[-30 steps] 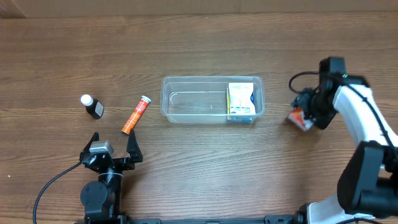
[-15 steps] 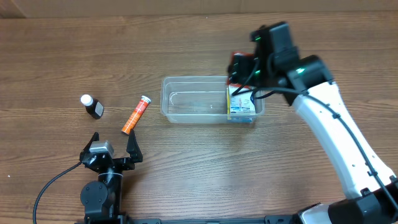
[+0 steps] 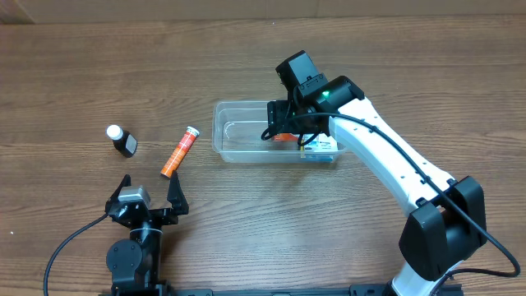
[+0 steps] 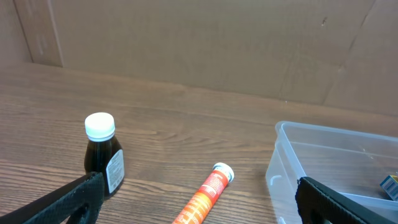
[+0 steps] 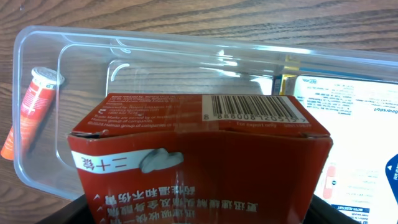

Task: Pack container
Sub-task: 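Carry the red box into the container and release it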

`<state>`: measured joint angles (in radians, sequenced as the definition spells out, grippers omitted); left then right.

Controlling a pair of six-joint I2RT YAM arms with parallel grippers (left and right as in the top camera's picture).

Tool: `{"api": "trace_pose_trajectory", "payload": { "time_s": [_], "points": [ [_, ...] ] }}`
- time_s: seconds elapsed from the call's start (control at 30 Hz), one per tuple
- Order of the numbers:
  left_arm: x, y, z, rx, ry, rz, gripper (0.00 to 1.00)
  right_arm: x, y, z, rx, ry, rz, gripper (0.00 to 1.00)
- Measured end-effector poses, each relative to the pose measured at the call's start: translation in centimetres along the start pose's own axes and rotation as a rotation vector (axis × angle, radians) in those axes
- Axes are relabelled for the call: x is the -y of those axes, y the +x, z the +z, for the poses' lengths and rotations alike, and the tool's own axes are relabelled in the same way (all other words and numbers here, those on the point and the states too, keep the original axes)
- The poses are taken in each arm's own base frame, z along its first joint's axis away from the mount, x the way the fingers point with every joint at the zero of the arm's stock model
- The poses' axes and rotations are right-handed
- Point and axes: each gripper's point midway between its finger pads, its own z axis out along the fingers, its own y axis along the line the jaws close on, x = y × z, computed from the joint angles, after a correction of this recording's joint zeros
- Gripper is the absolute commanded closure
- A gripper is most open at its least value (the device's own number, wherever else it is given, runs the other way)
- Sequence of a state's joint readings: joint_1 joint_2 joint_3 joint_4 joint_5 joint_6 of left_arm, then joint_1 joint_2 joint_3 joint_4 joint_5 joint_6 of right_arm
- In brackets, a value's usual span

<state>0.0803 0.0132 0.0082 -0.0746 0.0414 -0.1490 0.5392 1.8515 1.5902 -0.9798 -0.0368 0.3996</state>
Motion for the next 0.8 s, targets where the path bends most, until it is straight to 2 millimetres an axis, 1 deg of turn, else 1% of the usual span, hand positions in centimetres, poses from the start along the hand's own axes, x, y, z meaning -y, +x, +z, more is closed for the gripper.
{"api": "trace_pose_trajectory", "payload": {
  "time_s": [0.17, 0.47, 0.67, 0.8],
  "points": [
    [0.0, 0.0, 0.0, 0.000, 0.000, 0.000, 0.00, 0.4, 0.7, 1.1, -0.020, 0.010, 0.014, 0.25],
    [0.0, 0.0, 0.0, 0.000, 0.000, 0.000, 0.00, 0.1, -0.1, 1.6, 0.014, -0.008, 0.014, 0.26],
    [0.0, 0.0, 0.0, 0.000, 0.000, 0.000, 0.00, 0.5, 0.8, 3.8, -0.040, 0.012, 0.018, 0.26],
    [0.0, 0.0, 0.0, 0.000, 0.000, 0.000, 0.00, 0.5, 0.9, 4.0, -0.046, 0.014, 0.019, 0.26]
  ]
}}
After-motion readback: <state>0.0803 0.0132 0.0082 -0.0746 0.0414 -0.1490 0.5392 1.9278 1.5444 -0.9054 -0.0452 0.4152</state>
